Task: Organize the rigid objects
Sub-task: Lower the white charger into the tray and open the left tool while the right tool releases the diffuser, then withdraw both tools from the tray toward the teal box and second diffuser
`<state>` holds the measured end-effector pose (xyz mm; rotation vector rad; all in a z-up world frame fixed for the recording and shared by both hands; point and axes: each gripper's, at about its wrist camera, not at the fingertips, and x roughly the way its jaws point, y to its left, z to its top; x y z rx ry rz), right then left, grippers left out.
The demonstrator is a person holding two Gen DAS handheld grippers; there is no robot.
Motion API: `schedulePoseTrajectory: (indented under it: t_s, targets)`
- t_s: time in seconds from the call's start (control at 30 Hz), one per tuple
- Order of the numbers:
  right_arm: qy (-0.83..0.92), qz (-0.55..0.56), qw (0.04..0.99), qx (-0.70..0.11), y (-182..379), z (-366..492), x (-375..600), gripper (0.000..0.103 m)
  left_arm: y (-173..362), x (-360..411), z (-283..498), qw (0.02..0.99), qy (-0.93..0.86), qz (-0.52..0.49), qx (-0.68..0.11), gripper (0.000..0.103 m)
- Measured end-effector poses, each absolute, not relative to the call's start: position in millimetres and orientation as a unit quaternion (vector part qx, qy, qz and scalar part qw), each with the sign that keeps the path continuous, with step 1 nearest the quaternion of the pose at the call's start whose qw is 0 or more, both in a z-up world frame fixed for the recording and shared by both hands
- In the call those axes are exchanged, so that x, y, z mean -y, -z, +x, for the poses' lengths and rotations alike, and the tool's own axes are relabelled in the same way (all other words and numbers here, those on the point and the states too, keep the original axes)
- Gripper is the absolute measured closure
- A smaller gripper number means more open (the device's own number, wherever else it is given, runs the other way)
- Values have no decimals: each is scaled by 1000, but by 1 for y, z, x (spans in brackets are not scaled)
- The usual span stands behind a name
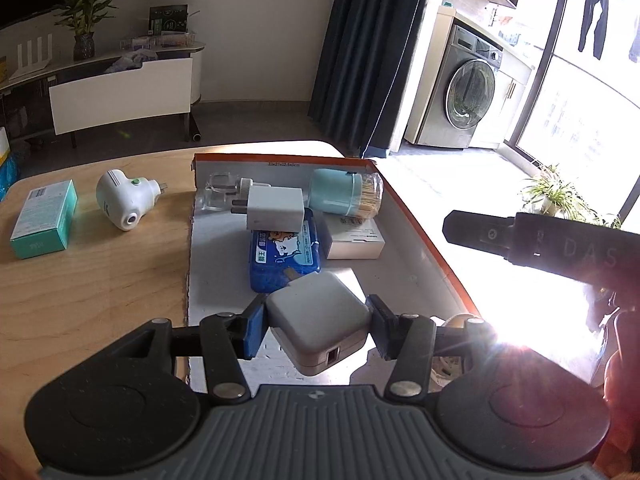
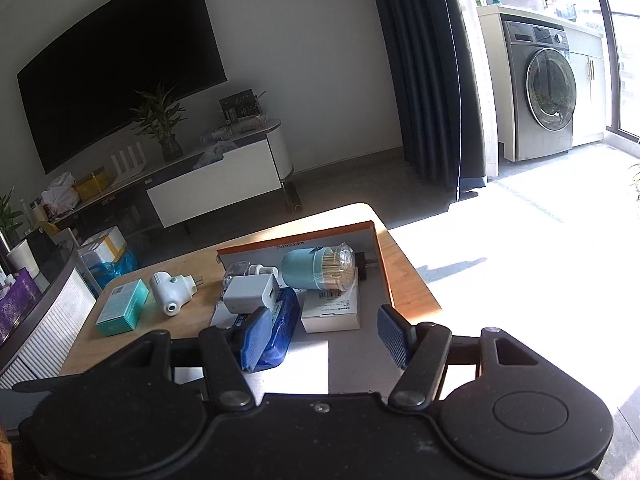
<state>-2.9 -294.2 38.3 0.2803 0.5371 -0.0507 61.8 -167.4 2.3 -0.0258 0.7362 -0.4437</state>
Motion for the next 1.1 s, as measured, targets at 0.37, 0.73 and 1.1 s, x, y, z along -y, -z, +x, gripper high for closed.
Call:
schedulePoseTrajectory:
  t_s: [0.37,0.73,1.1]
  targets:
    - [14,125,955,-267,-44,2,284,26,-9,163,63,912,203,-5,-356,39]
    - [-19,102,954,-280,-49,15,253,21,-16,123,74,924,138,-19,-356,30]
    - [-63,81,950,-294,-52,34,211,16,-22,71,80,930,75,-41,-358,28]
